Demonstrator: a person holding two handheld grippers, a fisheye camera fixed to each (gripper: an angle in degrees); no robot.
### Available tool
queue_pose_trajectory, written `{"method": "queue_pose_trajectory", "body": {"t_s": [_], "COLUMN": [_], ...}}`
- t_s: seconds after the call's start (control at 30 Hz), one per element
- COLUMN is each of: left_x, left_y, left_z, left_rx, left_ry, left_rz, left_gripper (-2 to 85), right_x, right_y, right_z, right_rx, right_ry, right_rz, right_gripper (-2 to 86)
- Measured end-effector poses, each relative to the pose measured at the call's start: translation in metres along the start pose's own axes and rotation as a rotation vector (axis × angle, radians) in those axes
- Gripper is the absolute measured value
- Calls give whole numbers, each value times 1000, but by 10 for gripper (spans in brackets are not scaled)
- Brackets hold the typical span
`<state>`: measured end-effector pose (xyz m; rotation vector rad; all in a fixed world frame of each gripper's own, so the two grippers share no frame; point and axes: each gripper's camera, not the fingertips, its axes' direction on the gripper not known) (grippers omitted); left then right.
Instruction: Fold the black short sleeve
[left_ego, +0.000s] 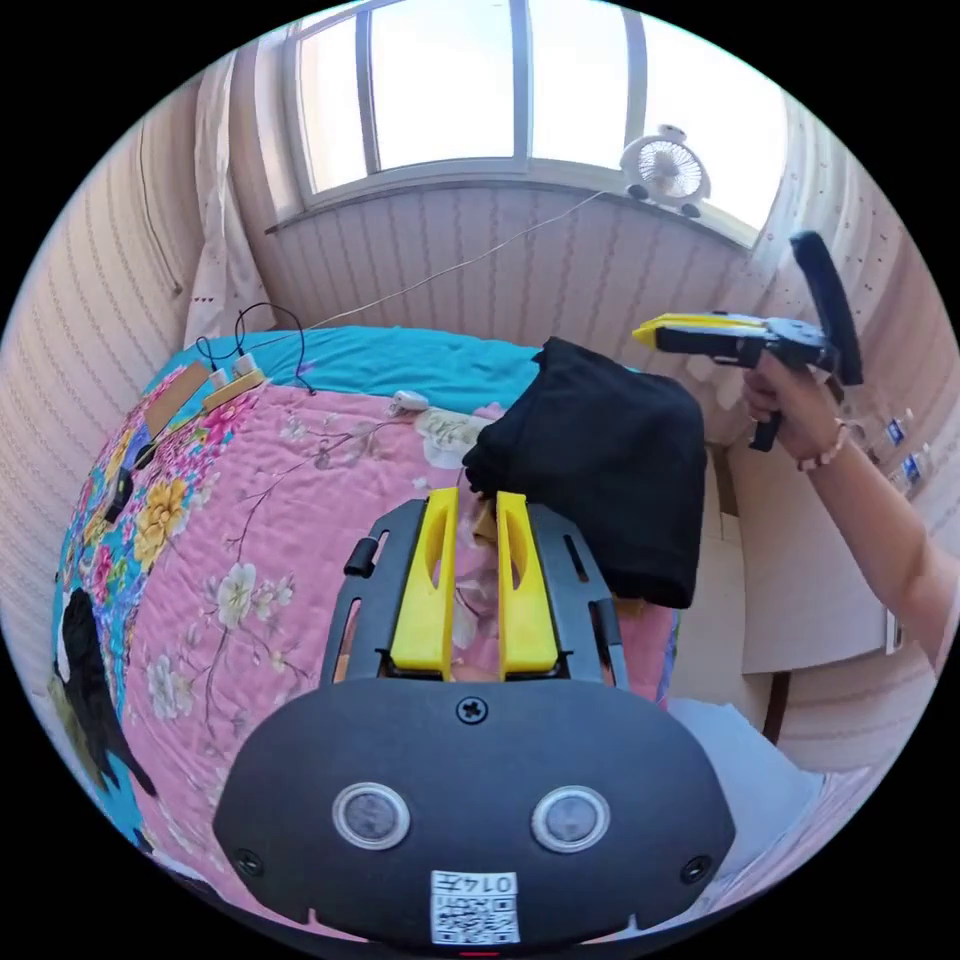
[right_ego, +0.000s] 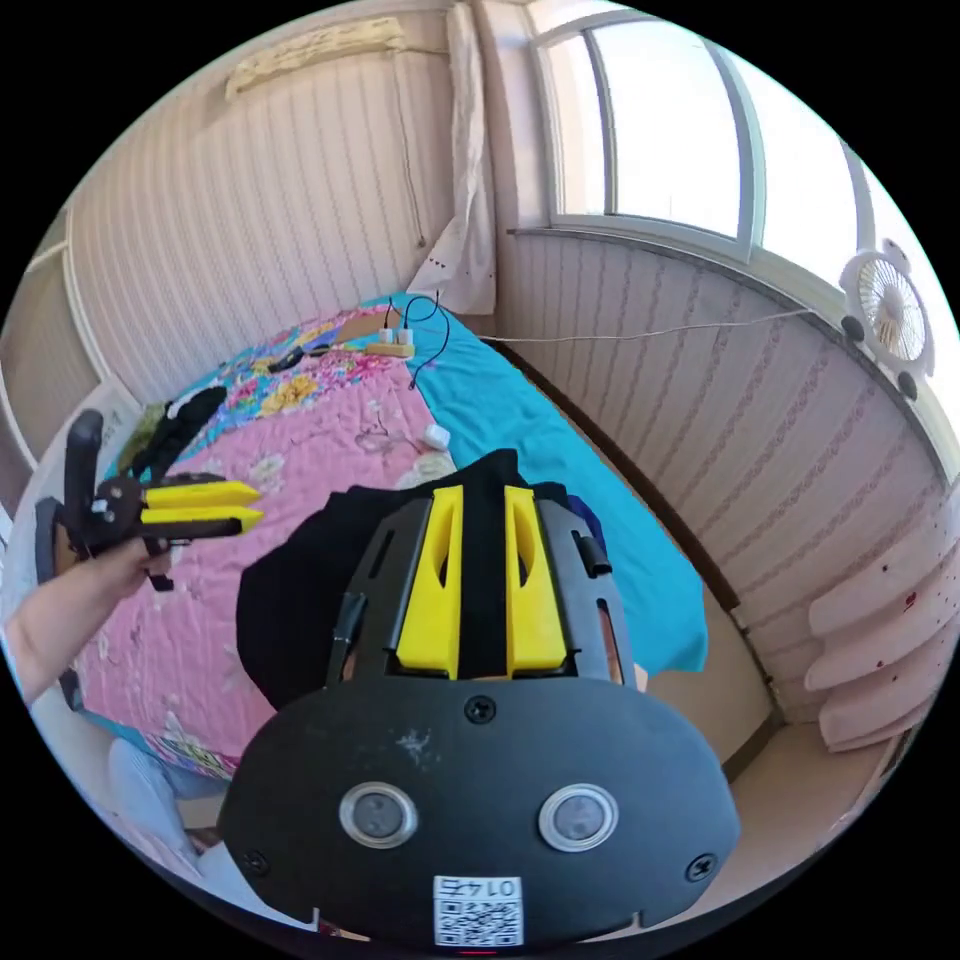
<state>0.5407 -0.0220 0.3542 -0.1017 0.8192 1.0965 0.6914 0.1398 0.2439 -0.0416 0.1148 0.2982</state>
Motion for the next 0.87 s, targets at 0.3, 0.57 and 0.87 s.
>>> {"method": "queue_pose_trajectory", "body": {"t_s": [0.3, 0.57, 0.87], "left_x": [40, 30, 55], "left_y": [32, 187, 508], "left_z": [16, -137, -389], "left_rx": [-23, 59, 242], "left_ry": [22, 2, -333], "left_rz": [-15, -116, -479], "left_gripper": [41, 44, 48], "right_x": [-86, -250, -466], "right_y": [24, 49, 82], "right_z": [19, -100, -194], "right_rx": [-154, 56, 209], "right_ry": [145, 142, 10], "right_rz": [-182, -475, -682], "right_gripper": [75, 98, 107]}}
